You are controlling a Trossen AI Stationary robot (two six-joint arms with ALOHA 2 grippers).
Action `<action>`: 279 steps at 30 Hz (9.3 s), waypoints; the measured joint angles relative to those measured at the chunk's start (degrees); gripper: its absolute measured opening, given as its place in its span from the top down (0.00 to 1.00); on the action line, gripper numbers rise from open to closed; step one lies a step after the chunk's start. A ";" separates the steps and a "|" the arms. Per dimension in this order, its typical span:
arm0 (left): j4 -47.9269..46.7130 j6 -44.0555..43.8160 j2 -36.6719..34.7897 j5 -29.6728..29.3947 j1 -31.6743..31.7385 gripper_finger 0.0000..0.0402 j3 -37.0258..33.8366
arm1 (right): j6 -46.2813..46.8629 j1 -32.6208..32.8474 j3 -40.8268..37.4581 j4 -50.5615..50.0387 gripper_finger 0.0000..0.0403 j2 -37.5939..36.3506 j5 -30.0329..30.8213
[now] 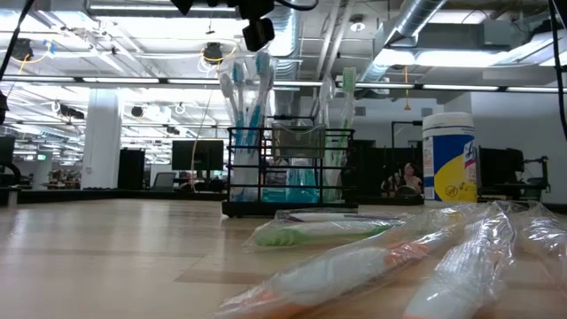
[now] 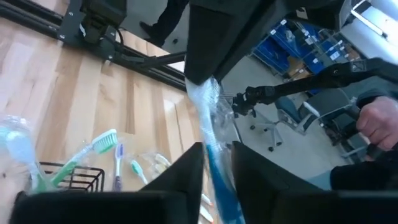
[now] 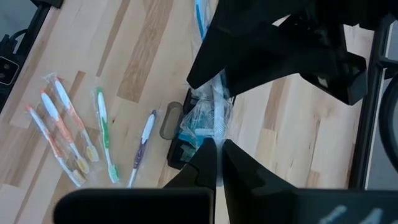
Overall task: Pick & Place toothbrushing station
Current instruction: Put the blue toothbrush into the black wire organizer
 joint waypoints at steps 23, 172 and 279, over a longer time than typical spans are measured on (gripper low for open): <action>3.80 7.65 -6.31 -5.20 -0.35 0.97 -0.04 | 9.69 -1.52 0.01 -4.54 0.66 -7.46 8.95; 96.29 30.44 2.31 -62.33 -24.34 0.52 -45.57 | 12.85 0.18 -0.04 11.20 0.70 -18.01 17.88; 17.88 -2.07 11.30 -16.36 0.50 0.97 -9.97 | 8.94 0.42 0.02 19.31 0.70 -24.17 20.83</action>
